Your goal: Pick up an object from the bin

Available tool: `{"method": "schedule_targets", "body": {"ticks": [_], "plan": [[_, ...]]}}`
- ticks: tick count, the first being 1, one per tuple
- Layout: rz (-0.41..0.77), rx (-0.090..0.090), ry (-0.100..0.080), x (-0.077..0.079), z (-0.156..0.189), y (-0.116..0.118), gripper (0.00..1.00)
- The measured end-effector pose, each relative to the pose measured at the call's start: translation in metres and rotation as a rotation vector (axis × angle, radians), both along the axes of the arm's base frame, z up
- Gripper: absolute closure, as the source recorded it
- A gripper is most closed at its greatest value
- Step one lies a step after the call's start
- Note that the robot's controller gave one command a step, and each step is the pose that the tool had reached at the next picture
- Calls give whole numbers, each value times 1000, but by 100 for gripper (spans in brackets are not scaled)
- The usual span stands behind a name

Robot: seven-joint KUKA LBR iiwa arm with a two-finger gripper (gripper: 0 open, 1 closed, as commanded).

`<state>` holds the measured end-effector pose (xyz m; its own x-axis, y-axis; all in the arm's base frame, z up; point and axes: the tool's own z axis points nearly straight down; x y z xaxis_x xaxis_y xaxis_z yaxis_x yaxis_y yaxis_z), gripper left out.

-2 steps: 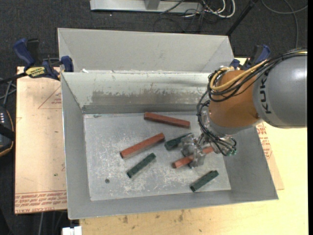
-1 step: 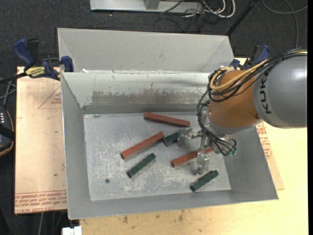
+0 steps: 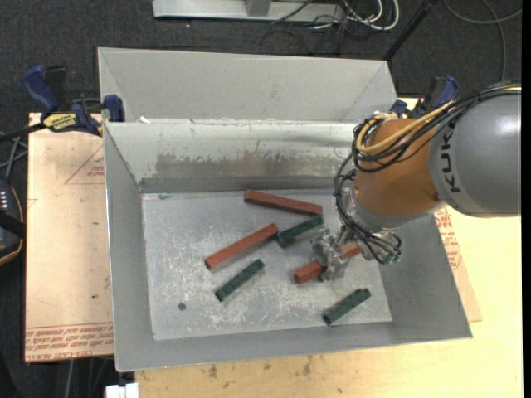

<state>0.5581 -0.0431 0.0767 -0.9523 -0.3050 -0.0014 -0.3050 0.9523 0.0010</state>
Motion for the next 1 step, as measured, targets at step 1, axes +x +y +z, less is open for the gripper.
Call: {"method": "schedule_targets", "body": {"ticks": [1], "plan": [[0, 0, 0, 0, 0, 0, 100]]}}
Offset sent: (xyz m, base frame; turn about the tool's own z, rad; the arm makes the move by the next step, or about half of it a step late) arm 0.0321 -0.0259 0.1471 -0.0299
